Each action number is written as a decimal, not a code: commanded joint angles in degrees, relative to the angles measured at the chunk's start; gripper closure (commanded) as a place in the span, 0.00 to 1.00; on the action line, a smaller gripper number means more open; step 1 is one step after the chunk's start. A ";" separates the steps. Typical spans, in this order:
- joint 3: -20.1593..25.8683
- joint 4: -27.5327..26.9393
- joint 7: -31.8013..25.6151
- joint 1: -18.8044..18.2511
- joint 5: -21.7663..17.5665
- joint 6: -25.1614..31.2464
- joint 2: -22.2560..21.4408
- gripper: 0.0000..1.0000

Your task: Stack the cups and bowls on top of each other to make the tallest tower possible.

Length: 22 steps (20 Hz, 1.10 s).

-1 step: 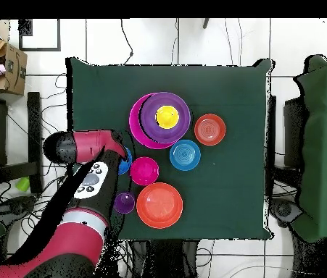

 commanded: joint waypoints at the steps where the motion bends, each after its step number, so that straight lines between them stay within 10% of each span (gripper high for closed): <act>1: 3.53 3.71 10.91 0.42 1.98 0.56 -1.20 0.00; 22: 4.13 9.51 7.87 -1.53 1.13 -0.15 -5.79 0.00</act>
